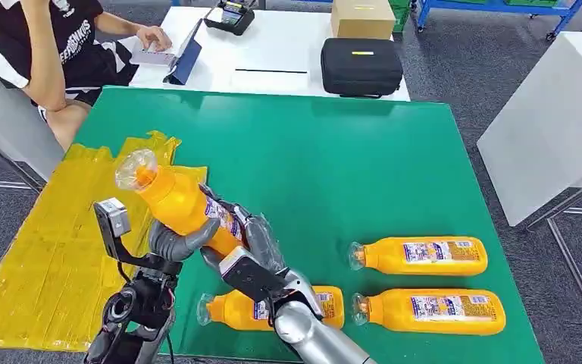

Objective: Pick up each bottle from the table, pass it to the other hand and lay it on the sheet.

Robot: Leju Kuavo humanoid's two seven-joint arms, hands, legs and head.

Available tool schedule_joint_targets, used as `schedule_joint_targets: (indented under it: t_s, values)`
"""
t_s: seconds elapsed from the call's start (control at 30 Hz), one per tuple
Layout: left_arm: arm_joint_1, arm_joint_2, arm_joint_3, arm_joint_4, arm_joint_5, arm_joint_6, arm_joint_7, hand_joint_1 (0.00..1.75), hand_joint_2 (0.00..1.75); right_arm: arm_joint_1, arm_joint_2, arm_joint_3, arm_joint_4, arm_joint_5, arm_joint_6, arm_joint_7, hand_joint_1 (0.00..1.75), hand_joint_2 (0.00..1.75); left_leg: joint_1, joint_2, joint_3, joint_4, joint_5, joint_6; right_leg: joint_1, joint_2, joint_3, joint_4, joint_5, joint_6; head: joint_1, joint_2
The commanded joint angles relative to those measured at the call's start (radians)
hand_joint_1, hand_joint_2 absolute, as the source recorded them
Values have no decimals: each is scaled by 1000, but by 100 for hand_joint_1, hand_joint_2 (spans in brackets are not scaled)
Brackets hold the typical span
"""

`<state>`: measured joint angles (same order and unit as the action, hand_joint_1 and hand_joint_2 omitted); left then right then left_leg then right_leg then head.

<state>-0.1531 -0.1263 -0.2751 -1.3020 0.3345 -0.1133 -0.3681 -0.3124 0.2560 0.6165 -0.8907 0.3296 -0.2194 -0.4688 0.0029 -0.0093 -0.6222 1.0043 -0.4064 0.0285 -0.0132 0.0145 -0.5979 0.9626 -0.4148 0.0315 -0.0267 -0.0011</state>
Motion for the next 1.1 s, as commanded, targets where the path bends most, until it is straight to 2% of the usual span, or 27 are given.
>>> schedule_joint_targets:
  t_s: [0.03, 0.1, 0.23, 0.27, 0.33, 0.37, 0.4, 0.43, 0.47, 0.5, 0.53, 0.57, 0.6, 0.97, 1.0, 1.07, 1.1]
  values:
    - [-88, 3, 34, 81, -28, 60, -21, 175, 175, 74, -66, 47, -154, -13, -55, -57, 0, 175, 1, -2, 4, -1, -1, -1, 1, -4, 5, -1, -2, -1, 0, 0]
    - [-100, 9, 45, 93, -67, 121, -43, 175, 175, 110, -94, 31, -286, 0, -108, -90, 0, 175, 0, -3, 5, 0, -2, -2, 1, -5, 6, 0, -3, -2, 0, 0]
    - [-105, 16, 80, 86, -121, 185, -59, 175, 175, 172, -152, 2, -498, 9, -113, -50, 0, 175, 0, -2, 4, 0, -2, -1, 0, -4, 5, 1, -3, -1, 0, 0]
    - [-99, 16, 90, 79, -146, 219, -65, 175, 175, 181, -155, -8, -522, 14, -126, -57, 0, 175, -1, -1, 8, 1, -4, -2, 0, -4, 8, 2, -5, -2, -1, 0]
    - [-90, 24, 105, 65, -200, 277, -79, 175, 175, 189, -167, -22, -555, 15, -134, -60, 0, 175, 0, -4, 4, 0, -2, -1, 0, -7, 5, 0, -3, -1, -1, 0]
    - [-87, 25, 100, 58, -247, 322, -86, 175, 175, 197, -167, -26, -565, 15, -137, -59, 0, 175, 0, -6, 6, 1, -3, -2, 0, -8, 8, 1, -5, -2, 2, 0]
    - [-87, 25, 100, 58, -247, 322, -86, 175, 175, 197, -167, -26, -565, 15, -137, -59, 0, 175, 0, -4, 4, 0, -2, -1, 0, -5, 5, 0, -3, -1, 1, 0]
    - [-81, 21, 100, 44, -334, 407, -93, 175, 175, 204, -165, -38, -580, 19, -150, -63, 0, 175, 0, -2, 6, 0, -4, -1, 0, -4, 7, 1, -4, -2, 0, 0]
    - [-79, 22, 102, 37, -359, 422, -93, 175, 175, 206, -167, -43, -588, 19, -153, -63, 0, 175, 0, 0, 4, 0, -2, -1, 0, -2, 4, 0, -2, -1, 0, 0]
    - [-81, 32, 90, 37, -468, 511, -107, 175, 175, 211, -166, -49, -600, 19, -159, -65, 0, 175, 0, 0, 6, 0, -3, -1, 0, -4, 6, 1, -4, -2, 0, 0]
    - [-89, 43, 76, 47, -599, 602, -106, 175, 175, 216, -170, -55, -617, 19, -162, -64, 0, 175, 0, -1, 0, 0, 0, 0, 0, -4, 1, 0, -1, -1, 1, 0]
    - [-95, 43, 73, 51, -667, 640, -97, 175, 175, 219, -173, -57, -626, 19, -165, -64, 0, 175, 0, -3, 5, 0, -2, -1, 0, -6, 6, 1, -3, -2, 1, 0]
    - [-103, 51, 74, 62, -738, 669, -91, 175, 175, 222, -177, -59, -634, 22, -168, -64, 0, 175, 0, -3, 2, 0, -1, -1, 0, -5, 3, 0, -2, -1, 0, 0]
    - [-105, 45, 80, 63, -745, 668, -90, 175, 175, 224, -178, -60, -638, 23, -170, -64, 0, 175, 0, -1, 5, 0, -2, -2, 0, -4, 6, 0, -3, -2, 0, 0]
    - [-129, 63, 68, 118, -1041, 811, -41, 175, 175, 222, -182, -57, -636, 20, -175, -65, 0, 175, 0, -1, 3, 0, -1, -1, 1, -3, 3, 0, -1, -1, 0, 0]
    - [-146, 37, 147, 130, -1342, 811, 6, 175, 175, 220, -185, -59, -642, 11, -181, -63, 0, 175, 0, -2, 6, -1, -2, -2, 0, -4, 6, 0, -3, -2, 0, 0]
    - [-155, 30, 174, 130, -1440, 811, 12, 175, 175, 219, -186, -60, -646, 7, -182, -62, 0, 175, 0, -1, 3, -1, -1, -1, 0, -3, 3, 0, -1, -1, 0, 0]
